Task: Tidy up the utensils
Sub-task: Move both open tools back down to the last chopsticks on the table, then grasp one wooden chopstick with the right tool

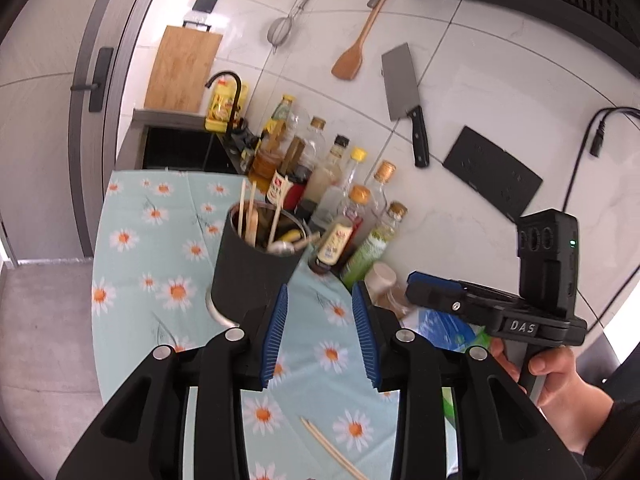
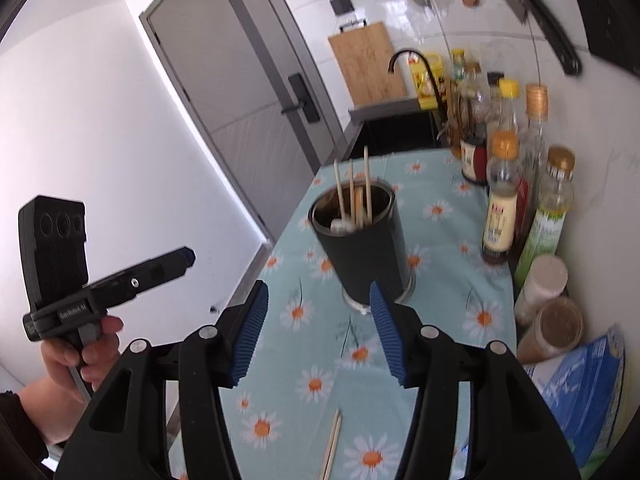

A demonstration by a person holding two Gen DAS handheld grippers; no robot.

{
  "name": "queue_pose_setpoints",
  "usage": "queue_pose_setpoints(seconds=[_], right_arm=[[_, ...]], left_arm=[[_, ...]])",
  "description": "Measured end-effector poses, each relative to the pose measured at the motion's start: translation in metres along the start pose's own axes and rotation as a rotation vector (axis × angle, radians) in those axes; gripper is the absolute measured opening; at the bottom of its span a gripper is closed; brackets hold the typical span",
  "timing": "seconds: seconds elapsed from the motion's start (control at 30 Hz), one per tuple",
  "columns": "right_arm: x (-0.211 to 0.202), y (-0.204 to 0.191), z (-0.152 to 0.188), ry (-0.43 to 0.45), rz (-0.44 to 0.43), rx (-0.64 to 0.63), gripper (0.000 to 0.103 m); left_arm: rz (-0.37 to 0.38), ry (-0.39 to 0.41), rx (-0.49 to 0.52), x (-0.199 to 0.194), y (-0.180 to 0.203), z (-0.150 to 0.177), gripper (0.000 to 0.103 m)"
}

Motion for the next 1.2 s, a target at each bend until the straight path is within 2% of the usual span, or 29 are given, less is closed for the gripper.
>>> queue_pose_setpoints(seconds=[0.1, 0.23, 0.47, 0.63, 0.8, 0.83, 0.9, 1.1, 1.2], right_arm=[[0.004, -0.002, 0.019, -0.070, 0.011, -0.016, 0.059], [0.014, 0.001, 0.047, -0.196, 0.013, 0.006, 0.059], [0.039, 0.005, 0.103, -0.439, 0.047, 0.038, 0.059], [0.061, 0.014, 0.141, -0.621, 0.075, 0.116, 0.058], [0.079, 0.020, 0.173, -0.785, 0.106, 0.176, 0.040], [0.082, 0.020, 0.176, -0.803, 0.112, 0.186, 0.038], [0.086, 0.022, 0.183, -0.840, 0.125, 0.207, 0.028], [0.096, 0.025, 0.189, -0.875, 0.158, 0.203, 0.013], [0.098, 0.022, 0.189, -0.884, 0.175, 0.180, 0.011]], left_arm=[[-0.003, -0.029, -0.004, -0.007, 0.000, 0.015, 0.035], [-0.009, -0.075, -0.035, -0.015, -0.004, 0.038, 0.036], [-0.039, -0.151, -0.132, -0.023, -0.023, 0.090, 0.036], [-0.057, -0.200, -0.213, -0.027, -0.040, 0.122, 0.037], [-0.069, -0.247, -0.259, -0.029, -0.048, 0.147, 0.039], [-0.072, -0.257, -0.266, -0.030, -0.049, 0.152, 0.039], [-0.071, -0.271, -0.283, -0.031, -0.051, 0.160, 0.039], [-0.063, -0.302, -0.317, -0.033, -0.056, 0.176, 0.039], [-0.060, -0.320, -0.330, -0.032, -0.058, 0.182, 0.039]])
Point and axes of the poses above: each gripper's, at about its wrist camera, not at the fingertips, and x roughly the way its jaws point, y to its right, z to its underside, the point moved 2 cm from there along x, roughly the way its jaws point, and after that the axes turned 9 degrees about y, right-handed, at the moved point
